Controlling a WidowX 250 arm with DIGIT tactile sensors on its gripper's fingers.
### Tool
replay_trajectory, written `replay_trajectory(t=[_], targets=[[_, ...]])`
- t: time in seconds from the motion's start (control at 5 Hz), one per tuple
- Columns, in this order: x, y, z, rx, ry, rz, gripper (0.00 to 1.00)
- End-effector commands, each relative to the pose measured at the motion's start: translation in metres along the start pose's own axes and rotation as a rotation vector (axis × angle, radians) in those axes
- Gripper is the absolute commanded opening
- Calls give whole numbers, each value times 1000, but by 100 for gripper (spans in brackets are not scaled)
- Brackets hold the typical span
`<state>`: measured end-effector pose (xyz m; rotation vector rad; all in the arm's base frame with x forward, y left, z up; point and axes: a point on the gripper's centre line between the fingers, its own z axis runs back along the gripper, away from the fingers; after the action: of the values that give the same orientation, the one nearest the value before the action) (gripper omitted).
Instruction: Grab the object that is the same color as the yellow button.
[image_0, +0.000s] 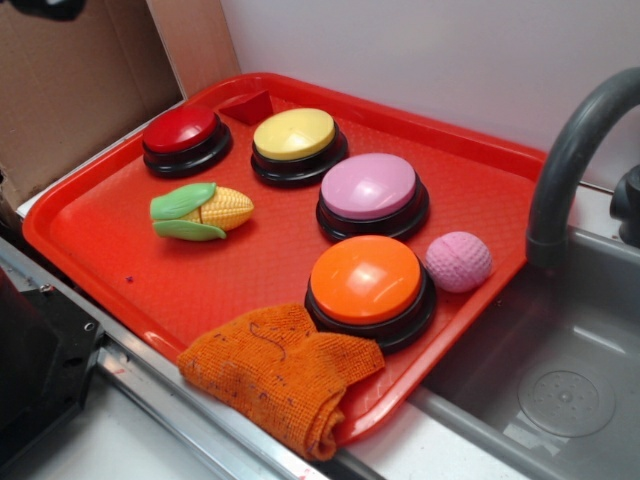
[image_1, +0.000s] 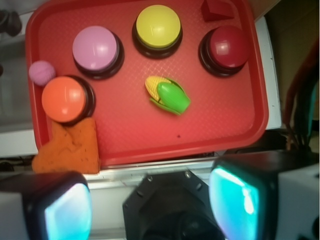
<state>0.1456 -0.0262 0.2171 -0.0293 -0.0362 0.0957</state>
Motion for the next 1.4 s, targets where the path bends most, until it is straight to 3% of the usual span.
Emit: replay_trajectory(t=[0.0, 0.2, 0.4, 0.6, 0.8, 1.0, 1.2], targets=[[55, -6, -38, 45, 10, -12, 100], [74, 1, -66, 82, 46, -45, 100], [85, 13, -103, 104, 122, -130, 100], [84, 24, -123, 139, 158, -287, 100], [77, 33, -134, 154, 191, -321, 100], [70, 40, -156, 160, 275, -331, 100], [69, 37, -173, 167, 313, -364, 100]])
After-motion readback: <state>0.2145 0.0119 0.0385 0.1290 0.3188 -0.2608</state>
